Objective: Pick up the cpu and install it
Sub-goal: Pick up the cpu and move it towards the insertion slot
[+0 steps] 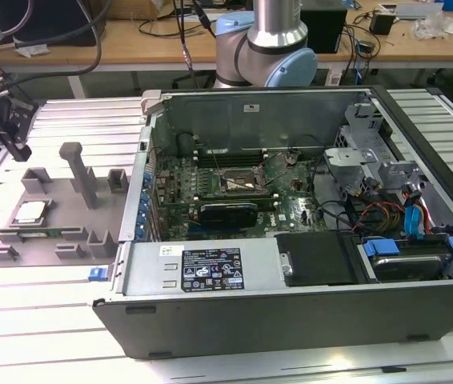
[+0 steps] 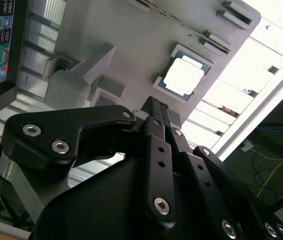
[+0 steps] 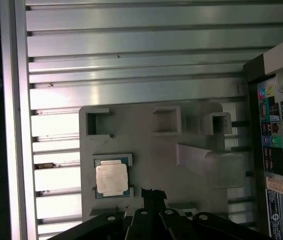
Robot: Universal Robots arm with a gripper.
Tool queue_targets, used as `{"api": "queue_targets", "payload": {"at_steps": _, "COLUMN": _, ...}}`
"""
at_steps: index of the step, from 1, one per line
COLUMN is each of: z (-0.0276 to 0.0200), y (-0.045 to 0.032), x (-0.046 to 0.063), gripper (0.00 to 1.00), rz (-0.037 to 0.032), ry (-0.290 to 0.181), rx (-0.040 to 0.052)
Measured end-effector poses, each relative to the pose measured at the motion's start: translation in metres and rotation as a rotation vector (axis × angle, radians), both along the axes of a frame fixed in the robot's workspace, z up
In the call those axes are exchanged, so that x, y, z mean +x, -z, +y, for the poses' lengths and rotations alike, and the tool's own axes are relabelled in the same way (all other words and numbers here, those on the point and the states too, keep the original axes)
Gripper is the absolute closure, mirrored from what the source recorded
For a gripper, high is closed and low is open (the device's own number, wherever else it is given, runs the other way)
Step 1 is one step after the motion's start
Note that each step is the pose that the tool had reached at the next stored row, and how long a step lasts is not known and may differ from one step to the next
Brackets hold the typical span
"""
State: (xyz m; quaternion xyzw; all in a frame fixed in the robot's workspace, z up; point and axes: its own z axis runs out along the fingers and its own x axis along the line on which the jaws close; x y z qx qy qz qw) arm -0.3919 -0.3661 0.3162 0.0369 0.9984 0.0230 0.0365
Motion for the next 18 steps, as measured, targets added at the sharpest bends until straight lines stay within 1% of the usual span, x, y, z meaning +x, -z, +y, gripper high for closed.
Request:
{"api": "queue_targets", "payload": {"at_steps": 6, "z": 0.0, "y": 0.0013, "x": 0.0, "gripper": 0.89, "rz": -0.0001, "ry": 0.0, "rx": 0.0001}}
{"api": "queue_targets", "payload": {"at_steps": 8, "z": 0.0, "y": 0.0031, "x": -0.002, "gripper": 0.89, "rz": -0.0001, "ry": 0.0, "rx": 0.0001}}
{"api": "queue_targets", "payload": {"at_steps": 11, "z": 0.0, "y": 0.0131, "x": -0.006, "gripper": 0.89, "rz": -0.0001, "ry": 0.0, "rx": 0.0013}}
{"api": "queue_targets", "payload": {"at_steps": 17, "z": 0.0, "y": 0.0249, "x": -0.011, "gripper": 0.89, "rz": -0.0001, "ry": 0.0, "rx": 0.0019}}
{"api": "queue_targets", "payload": {"at_steps": 18, "z": 0.0, "y": 0.0283, "x": -0.013, "gripper": 0.89, "rz": -0.0001, "ry": 0.0, "rx": 0.0023}}
